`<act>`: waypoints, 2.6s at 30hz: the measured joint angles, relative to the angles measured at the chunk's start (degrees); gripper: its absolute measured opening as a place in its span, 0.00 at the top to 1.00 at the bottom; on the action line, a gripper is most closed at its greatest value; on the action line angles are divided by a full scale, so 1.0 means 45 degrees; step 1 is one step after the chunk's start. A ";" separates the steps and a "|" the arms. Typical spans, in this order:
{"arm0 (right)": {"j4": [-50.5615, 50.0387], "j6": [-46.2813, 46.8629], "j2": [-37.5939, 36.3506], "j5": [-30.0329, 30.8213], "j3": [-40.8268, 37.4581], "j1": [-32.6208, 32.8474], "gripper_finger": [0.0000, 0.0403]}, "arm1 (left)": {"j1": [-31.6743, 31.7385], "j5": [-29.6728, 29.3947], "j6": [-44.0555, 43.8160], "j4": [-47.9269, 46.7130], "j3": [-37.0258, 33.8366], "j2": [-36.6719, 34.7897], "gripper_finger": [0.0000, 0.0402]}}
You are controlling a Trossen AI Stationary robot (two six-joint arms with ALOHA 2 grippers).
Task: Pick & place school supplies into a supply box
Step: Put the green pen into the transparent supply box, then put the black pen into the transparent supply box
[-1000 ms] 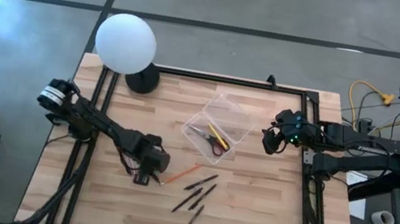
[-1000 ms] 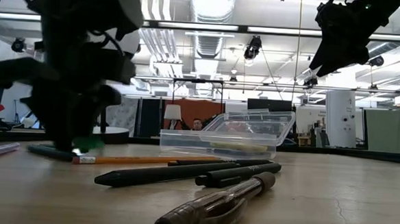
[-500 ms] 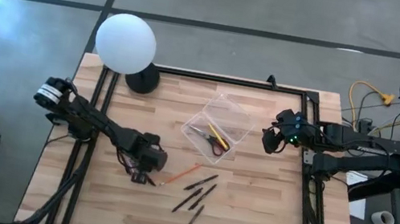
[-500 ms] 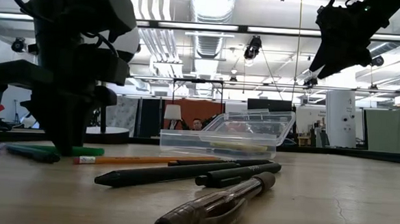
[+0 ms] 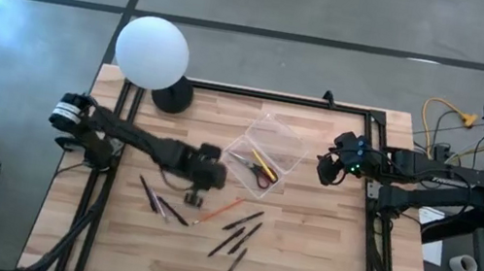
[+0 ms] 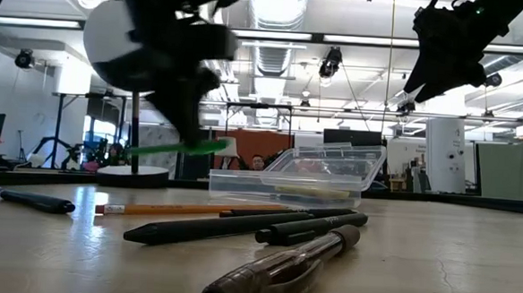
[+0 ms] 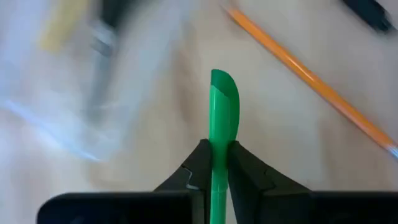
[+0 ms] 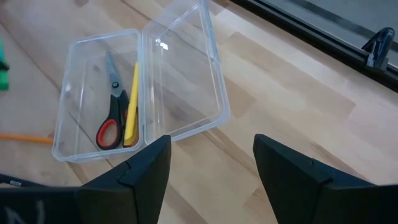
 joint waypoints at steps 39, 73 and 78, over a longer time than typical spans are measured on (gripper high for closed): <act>-0.0470 -0.0282 -0.0015 -0.0513 -0.0034 0.0010 0.46 | 0.2769 0.0596 0.6449 -0.3028 0.5996 0.4058 1.00; 0.0029 -0.1823 0.0600 -0.3100 -0.0127 0.0171 0.46 | 0.1779 0.0891 0.4675 -0.2922 0.4500 0.2497 0.67; 0.2417 -0.4295 0.2204 -0.5492 -0.0194 0.0702 0.46 | 0.0568 0.0874 0.0776 -0.3123 0.4491 0.1626 0.67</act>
